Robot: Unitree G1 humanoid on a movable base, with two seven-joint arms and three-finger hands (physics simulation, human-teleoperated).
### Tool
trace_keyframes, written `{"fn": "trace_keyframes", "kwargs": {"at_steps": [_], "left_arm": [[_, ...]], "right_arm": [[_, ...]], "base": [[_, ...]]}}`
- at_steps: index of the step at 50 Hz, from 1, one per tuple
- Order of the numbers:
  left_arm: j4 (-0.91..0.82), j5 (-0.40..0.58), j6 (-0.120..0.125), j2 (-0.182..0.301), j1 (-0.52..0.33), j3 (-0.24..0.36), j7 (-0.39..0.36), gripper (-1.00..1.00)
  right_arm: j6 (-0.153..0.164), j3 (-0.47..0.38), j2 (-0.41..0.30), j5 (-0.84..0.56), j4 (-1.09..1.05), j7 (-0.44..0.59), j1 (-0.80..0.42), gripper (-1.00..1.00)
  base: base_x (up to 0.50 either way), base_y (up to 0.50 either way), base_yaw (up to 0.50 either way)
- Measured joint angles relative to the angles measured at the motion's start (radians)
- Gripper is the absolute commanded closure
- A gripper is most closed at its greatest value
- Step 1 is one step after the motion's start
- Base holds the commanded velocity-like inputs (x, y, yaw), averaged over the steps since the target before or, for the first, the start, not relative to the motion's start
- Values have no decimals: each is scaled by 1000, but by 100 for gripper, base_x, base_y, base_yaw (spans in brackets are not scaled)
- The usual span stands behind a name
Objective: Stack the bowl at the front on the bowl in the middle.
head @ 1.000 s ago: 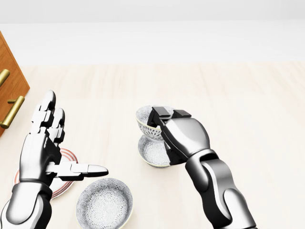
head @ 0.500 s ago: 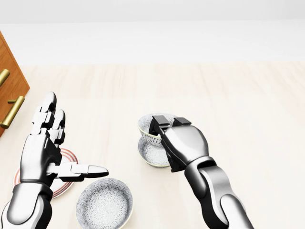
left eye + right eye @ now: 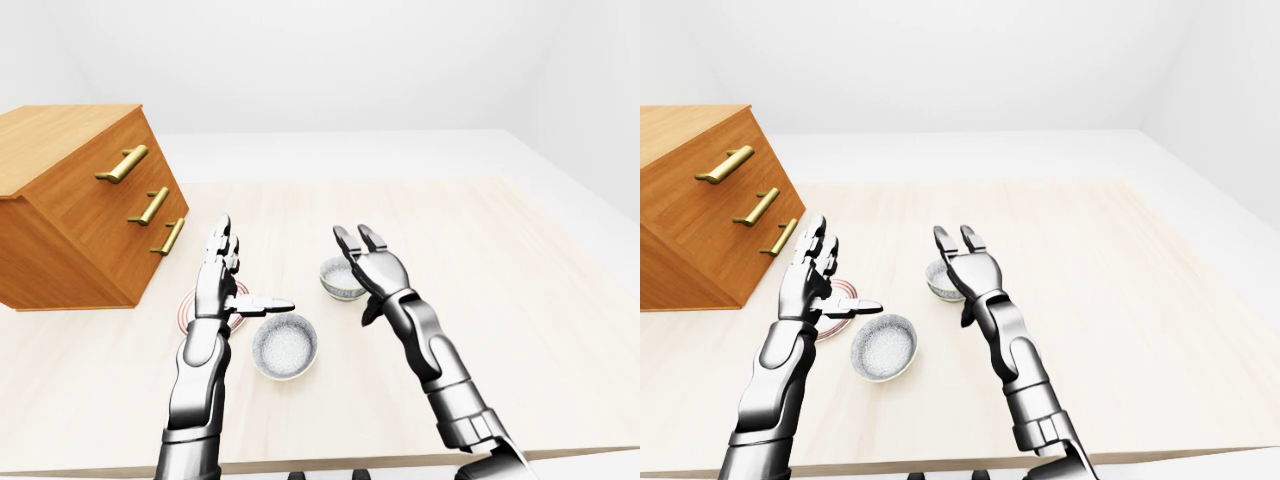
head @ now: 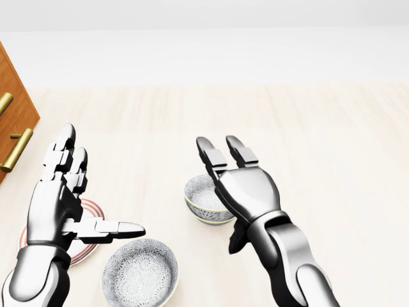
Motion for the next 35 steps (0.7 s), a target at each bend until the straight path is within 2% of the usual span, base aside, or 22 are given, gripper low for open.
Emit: {"fn": "trace_keyframes", "kwargs": {"at_steps": [14,27,35], "left_arm": [[-8,-2,0,2,-1,2,-1,-100],[-56,0,0,6,-3,8,-1,-100],[-95,6,0,7,-3,8,-2,-100]], "right_arm": [[0,-33,6,91,-101,68,-17,-100],[1,-126,-5,456,-292,98,-14,-100],[43,-185,-22,708,-426,64,20,-100]], "base": [[0,0,0],[0,0,0],[0,0,0]]}}
